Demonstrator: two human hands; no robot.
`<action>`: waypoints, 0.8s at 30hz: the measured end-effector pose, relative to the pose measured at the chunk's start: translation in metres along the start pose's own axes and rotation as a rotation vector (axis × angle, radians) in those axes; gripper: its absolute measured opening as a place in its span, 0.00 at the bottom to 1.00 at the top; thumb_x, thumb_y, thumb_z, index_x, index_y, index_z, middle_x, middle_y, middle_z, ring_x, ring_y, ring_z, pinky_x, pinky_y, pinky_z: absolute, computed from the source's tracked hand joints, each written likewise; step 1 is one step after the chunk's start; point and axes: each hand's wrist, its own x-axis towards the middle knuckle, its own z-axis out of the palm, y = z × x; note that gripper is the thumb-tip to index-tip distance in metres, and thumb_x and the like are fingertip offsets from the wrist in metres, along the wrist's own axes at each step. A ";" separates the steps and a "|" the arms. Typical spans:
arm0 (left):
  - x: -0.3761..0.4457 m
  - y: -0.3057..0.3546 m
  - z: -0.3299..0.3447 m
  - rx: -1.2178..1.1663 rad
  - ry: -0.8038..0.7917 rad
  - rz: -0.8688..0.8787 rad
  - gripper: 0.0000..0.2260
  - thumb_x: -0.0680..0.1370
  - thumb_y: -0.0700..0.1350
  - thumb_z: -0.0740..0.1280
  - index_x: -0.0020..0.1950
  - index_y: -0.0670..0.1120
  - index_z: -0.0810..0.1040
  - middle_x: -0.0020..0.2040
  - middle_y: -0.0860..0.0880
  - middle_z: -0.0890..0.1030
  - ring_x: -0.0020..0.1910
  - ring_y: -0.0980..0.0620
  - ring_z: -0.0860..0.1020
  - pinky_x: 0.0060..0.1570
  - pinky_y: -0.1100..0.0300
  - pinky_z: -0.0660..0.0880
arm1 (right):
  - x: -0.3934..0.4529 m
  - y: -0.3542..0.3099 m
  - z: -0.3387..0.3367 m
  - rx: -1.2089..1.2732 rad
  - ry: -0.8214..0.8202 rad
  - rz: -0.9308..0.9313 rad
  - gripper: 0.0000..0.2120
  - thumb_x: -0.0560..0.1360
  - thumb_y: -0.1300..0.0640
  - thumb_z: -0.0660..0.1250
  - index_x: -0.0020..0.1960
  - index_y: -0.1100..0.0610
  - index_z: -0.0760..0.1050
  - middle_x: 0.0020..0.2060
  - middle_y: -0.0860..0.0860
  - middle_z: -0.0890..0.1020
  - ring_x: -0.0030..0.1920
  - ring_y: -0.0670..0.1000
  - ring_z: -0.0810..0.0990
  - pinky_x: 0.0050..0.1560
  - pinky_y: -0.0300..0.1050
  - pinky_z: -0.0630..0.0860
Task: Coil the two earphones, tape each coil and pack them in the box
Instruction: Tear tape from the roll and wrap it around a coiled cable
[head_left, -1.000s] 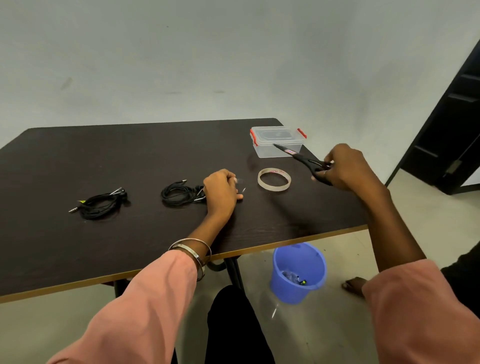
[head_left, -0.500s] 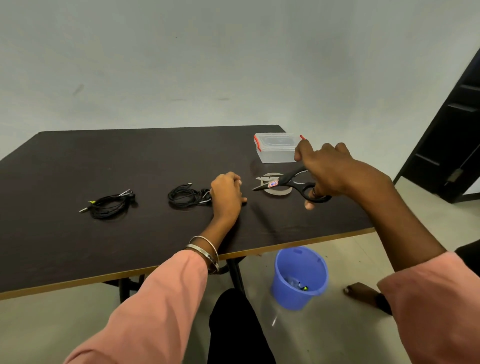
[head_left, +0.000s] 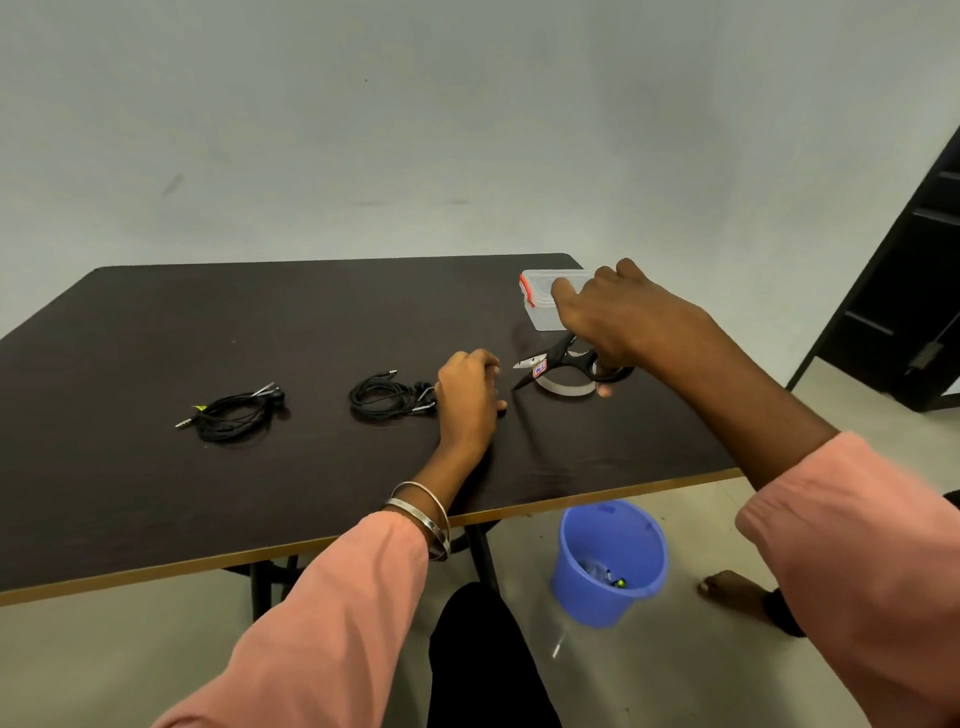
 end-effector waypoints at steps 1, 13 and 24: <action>0.000 -0.001 0.000 0.001 0.001 0.003 0.08 0.77 0.35 0.62 0.50 0.38 0.80 0.46 0.41 0.76 0.37 0.41 0.80 0.30 0.49 0.81 | 0.003 0.000 -0.001 -0.001 -0.005 -0.004 0.32 0.65 0.56 0.77 0.60 0.63 0.61 0.52 0.60 0.79 0.55 0.60 0.74 0.57 0.50 0.66; 0.000 -0.003 0.001 0.031 0.015 0.045 0.08 0.77 0.33 0.62 0.49 0.39 0.81 0.44 0.43 0.76 0.35 0.44 0.80 0.28 0.50 0.81 | 0.015 -0.007 -0.020 -0.082 -0.079 -0.037 0.20 0.71 0.61 0.72 0.60 0.62 0.70 0.37 0.52 0.64 0.56 0.58 0.75 0.61 0.51 0.65; 0.001 -0.003 0.001 0.052 0.003 0.028 0.08 0.74 0.32 0.66 0.51 0.39 0.80 0.47 0.43 0.77 0.37 0.45 0.81 0.33 0.50 0.82 | 0.018 0.001 -0.005 -0.137 -0.021 0.009 0.15 0.73 0.66 0.67 0.59 0.64 0.70 0.52 0.58 0.79 0.51 0.58 0.79 0.51 0.47 0.71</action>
